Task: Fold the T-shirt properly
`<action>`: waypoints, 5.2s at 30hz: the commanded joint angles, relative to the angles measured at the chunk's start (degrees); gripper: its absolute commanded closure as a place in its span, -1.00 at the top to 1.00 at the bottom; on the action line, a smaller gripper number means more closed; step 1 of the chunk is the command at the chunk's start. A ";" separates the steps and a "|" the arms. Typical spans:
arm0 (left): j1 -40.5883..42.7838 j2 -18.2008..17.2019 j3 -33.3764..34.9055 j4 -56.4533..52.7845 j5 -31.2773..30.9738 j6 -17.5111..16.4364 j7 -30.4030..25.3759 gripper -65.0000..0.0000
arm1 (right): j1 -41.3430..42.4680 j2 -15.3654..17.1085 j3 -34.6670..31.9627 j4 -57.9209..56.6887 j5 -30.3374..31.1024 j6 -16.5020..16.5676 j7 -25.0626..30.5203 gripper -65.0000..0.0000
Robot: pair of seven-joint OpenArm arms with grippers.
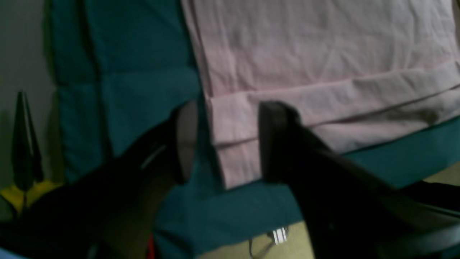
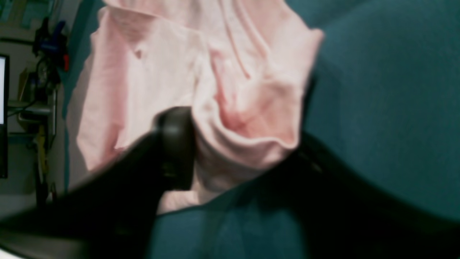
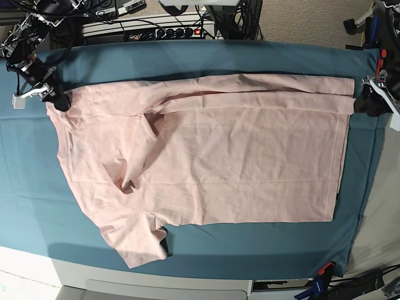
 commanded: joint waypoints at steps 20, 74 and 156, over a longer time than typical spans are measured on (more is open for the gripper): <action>1.11 -2.49 -0.48 -14.45 -13.09 1.18 7.39 -0.10 | 0.20 0.98 0.07 0.70 0.52 2.10 0.00 -0.96; 1.68 -0.76 5.86 -14.64 -17.40 -2.29 9.60 -1.00 | -6.80 2.54 4.28 0.87 8.28 4.14 -4.98 -1.00; 7.19 -4.74 -3.39 -14.27 -13.49 -4.87 9.70 -0.15 | -12.50 7.76 5.79 0.87 5.01 4.14 -4.98 -0.39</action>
